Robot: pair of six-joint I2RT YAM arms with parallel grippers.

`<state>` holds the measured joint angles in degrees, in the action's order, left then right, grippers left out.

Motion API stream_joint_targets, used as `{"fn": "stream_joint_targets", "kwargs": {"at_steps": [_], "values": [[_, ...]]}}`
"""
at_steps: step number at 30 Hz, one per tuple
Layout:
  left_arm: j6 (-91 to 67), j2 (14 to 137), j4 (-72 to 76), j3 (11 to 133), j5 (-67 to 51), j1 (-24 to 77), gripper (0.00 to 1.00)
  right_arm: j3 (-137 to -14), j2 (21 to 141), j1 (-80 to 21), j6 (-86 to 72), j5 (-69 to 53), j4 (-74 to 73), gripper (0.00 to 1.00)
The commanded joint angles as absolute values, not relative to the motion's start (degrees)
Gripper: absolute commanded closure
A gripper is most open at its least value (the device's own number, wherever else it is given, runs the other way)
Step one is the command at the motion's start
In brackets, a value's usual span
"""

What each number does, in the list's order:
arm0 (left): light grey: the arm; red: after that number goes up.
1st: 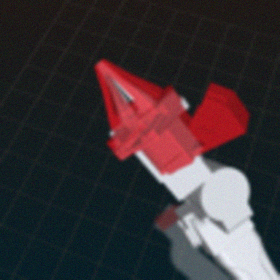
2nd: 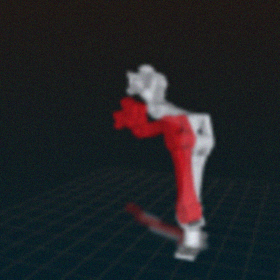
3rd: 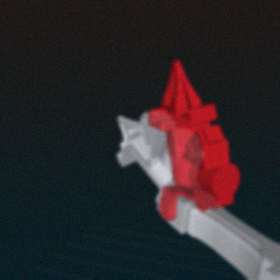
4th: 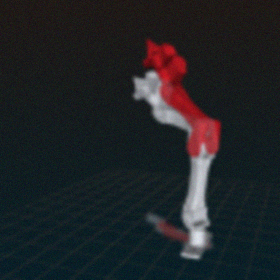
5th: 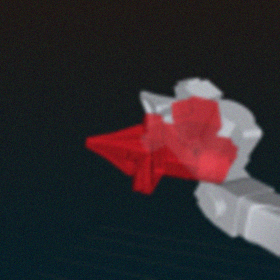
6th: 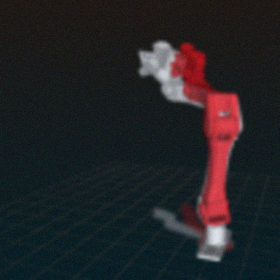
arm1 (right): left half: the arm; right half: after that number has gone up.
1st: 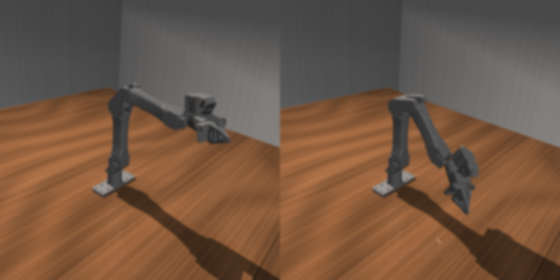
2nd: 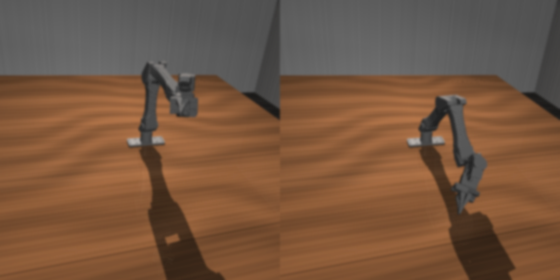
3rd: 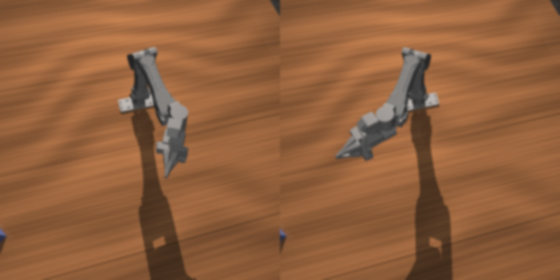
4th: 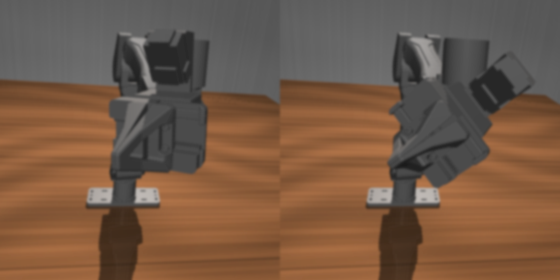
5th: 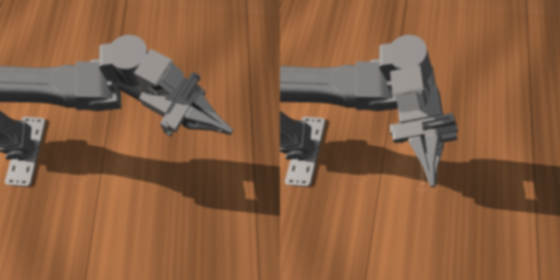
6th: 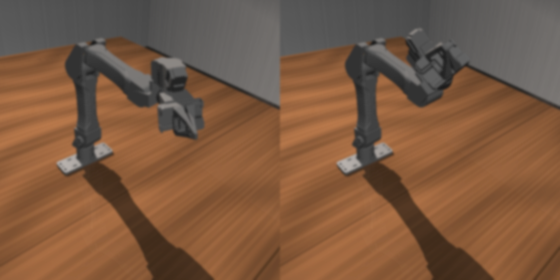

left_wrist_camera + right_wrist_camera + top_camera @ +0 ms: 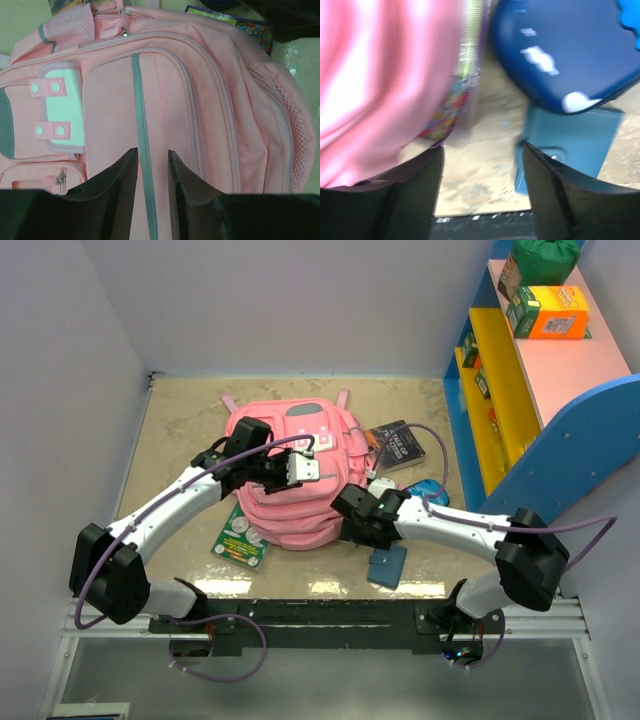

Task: Pack the student bag
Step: Move the stationery to the center of the board.

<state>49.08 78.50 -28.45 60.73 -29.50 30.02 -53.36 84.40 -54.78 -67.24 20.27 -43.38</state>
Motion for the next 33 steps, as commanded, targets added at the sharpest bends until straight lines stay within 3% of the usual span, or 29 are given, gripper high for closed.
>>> {"fn": "stream_joint_targets", "kwargs": {"at_steps": [1, 4, 9, 19, 27, 31, 33], "values": [[49.5, 77.3, -28.8, 62.7, -29.4, 29.9, 0.66, -54.5, 78.5, -55.9, -69.1, 26.1, -50.9, 0.18], [49.3, 77.3, -29.3, 62.9, -29.2, 29.9, 0.66, -50.1, 72.8, -55.8, -74.0, 27.1, -53.9, 0.12], [49.4, 77.1, -30.1, 63.4, -28.9, 29.9, 0.66, -43.8, 65.9, -55.9, -79.5, 26.3, -55.5, 0.10], [49.4, 77.3, -32.3, 65.1, -29.0, 29.9, 0.66, -37.2, 71.6, -55.9, -77.8, 23.0, -42.3, 0.01], [49.5, 77.4, -32.8, 65.1, -28.7, 30.0, 0.66, -33.5, 70.8, -56.1, -75.4, 21.4, -35.1, 0.01], [49.7, 78.0, -32.5, 64.1, -28.5, 30.0, 0.65, -34.5, 73.4, -56.3, -74.7, 20.6, -35.6, 0.11], [49.7, 78.0, -32.7, 63.5, -29.3, 30.0, 0.64, -35.5, 75.1, -57.2, -74.5, 20.5, -35.7, 0.24]]}}
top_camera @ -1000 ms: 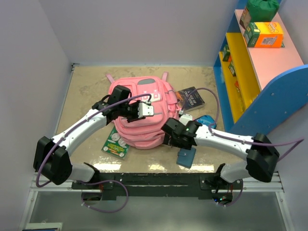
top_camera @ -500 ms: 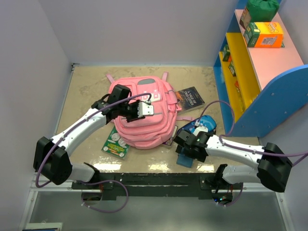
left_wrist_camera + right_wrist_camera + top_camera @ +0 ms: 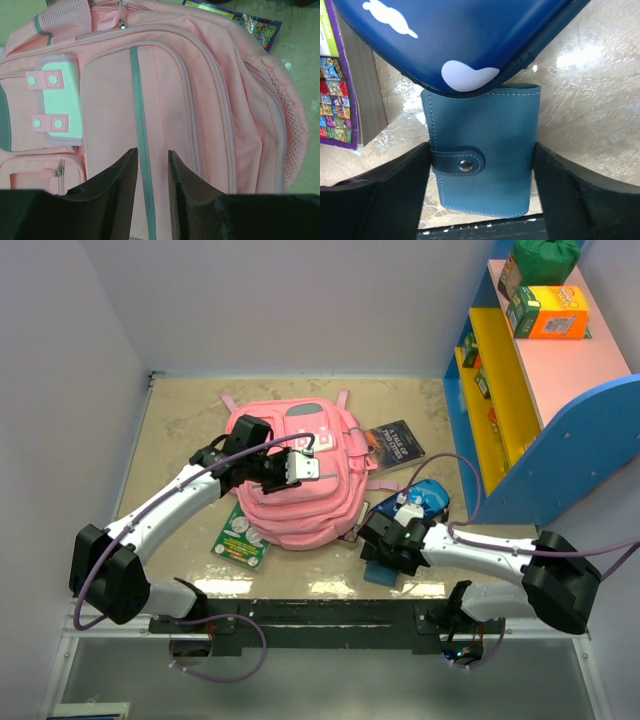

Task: Pack the student bag
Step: Move the stationery to the center of the board, then pick up the stationery from the center of the board.

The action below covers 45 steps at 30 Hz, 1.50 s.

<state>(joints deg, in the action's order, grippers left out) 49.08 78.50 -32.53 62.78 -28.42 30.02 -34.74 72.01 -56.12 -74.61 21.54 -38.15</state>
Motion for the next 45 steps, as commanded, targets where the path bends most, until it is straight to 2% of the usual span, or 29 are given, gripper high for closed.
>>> {"fn": "stream_joint_targets", "kwargs": {"at_steps": [1, 3, 5, 6, 7, 11, 17, 24, 34, 37, 38, 40, 41, 45], "values": [[50.0, 78.0, -33.3, 63.1, -29.9, 30.0, 0.61, -35.9, 75.5, -57.7, -74.6, 20.8, -35.9, 0.28], [51.0, 77.6, -34.2, 62.8, -31.7, 30.1, 0.52, -37.0, 76.1, -59.8, -75.3, 21.5, -36.7, 0.39], [51.8, 77.3, -34.7, 62.0, -32.7, 30.3, 0.48, -38.0, 76.6, -62.6, -75.6, 22.4, -36.9, 0.46], [52.1, 77.3, -34.5, 61.5, -33.3, 30.4, 0.37, -38.5, 76.7, -63.6, -76.4, 22.8, -37.4, 0.48], [52.6, 77.6, -34.4, 60.7, -33.3, 30.6, 0.31, -38.8, 77.2, -64.6, -76.5, 23.0, -37.5, 0.49], [54.6, 79.4, -32.6, 59.4, -30.8, 30.7, 0.29, -41.6, 78.7, -70.2, -77.2, 24.7, -38.3, 0.55], [53.4, 81.2, -25.8, 57.3, -25.8, 30.7, 0.31, -46.4, 79.7, -75.5, -77.4, 27.8, -40.6, 0.60], [51.2, 81.9, -20.2, 57.1, -21.5, 30.7, 0.45, -46.7, 73.6, -75.6, -77.0, 29.4, -39.4, 0.63], [48.3, 81.7, -24.7, 61.0, -25.3, 30.6, 0.60, -49.5, 70.9, -75.6, -72.4, 31.2, -37.4, 0.62], [45.3, 81.7, -22.9, 61.3, -24.4, 30.6, 0.73, -51.6, 71.5, -75.3, -71.0, 33.1, -37.2, 0.62], [44.1, 81.8, -22.5, 61.6, -24.1, 30.5, 0.85, -52.0, 72.1, -75.2, -70.8, 33.6, -37.2, 0.62], [41.4, 81.8, -21.9, 62.2, -24.1, 30.1, 0.93, -53.3, 72.4, -74.7, -69.9, 34.4, -37.2, 0.62], [40.4, 81.4, -21.5, 62.2, -24.1, 30.1, 1.00, -53.7, 72.5, -74.4, -69.6, 34.7, -37.1, 0.62], [35.5, 79.3, -18.9, 60.9, -23.9, 29.7, 1.00, -54.8, 71.9, -71.6, -66.1, 35.5, -34.6, 0.62]]}}
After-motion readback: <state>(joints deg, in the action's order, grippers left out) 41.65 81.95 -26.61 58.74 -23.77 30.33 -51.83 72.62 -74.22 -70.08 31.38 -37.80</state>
